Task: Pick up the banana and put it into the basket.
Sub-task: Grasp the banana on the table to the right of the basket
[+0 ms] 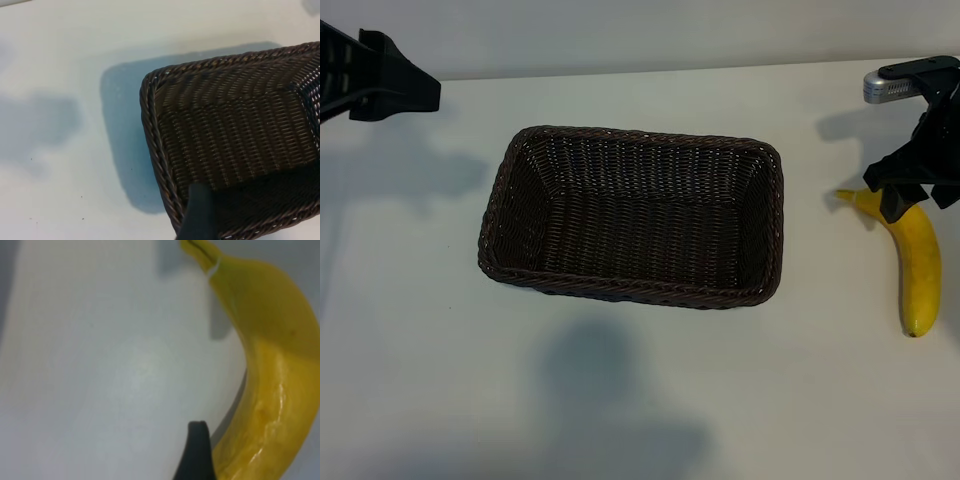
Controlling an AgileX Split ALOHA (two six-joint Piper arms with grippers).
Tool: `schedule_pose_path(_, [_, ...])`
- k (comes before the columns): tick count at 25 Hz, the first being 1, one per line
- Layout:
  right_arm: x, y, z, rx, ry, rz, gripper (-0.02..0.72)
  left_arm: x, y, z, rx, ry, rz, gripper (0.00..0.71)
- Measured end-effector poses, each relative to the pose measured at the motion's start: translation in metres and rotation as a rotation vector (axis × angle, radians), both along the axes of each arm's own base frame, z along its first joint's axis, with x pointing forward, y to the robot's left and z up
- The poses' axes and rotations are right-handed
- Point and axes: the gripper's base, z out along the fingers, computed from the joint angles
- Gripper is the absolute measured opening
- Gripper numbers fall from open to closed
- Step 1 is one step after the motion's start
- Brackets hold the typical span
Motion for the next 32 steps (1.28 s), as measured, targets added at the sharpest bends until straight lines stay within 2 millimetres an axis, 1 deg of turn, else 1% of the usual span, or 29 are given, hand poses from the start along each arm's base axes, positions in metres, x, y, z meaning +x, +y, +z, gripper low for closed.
schedule_pose_path(9, [0.000,0.002,-0.002,0.020,-0.007,0.014,0.606,0.000,0.000,0.000,0.000,0.000,0.000,0.610])
schedule_pose_path(17, [0.005,0.003,-0.001,0.037,-0.065,0.017,0.605,0.000,0.000,0.000,0.000,0.000,0.000,0.610])
schedule_pose_path(24, [0.006,0.003,-0.001,0.037,-0.071,0.020,0.605,0.000,0.000,0.000,0.003,-0.002,-0.003,0.610])
schedule_pose_path(26, [0.006,0.003,-0.006,0.035,-0.053,0.021,0.605,0.000,0.000,0.000,0.003,-0.002,-0.003,0.610])
schedule_pose_path(30, [0.007,0.004,-0.027,0.031,0.018,0.022,0.605,0.000,0.000,0.000,0.003,-0.002,-0.003,0.610])
schedule_pose_path(32, [0.008,0.003,-0.032,0.022,0.024,0.025,0.605,0.000,0.000,0.000,0.003,-0.001,-0.004,0.610])
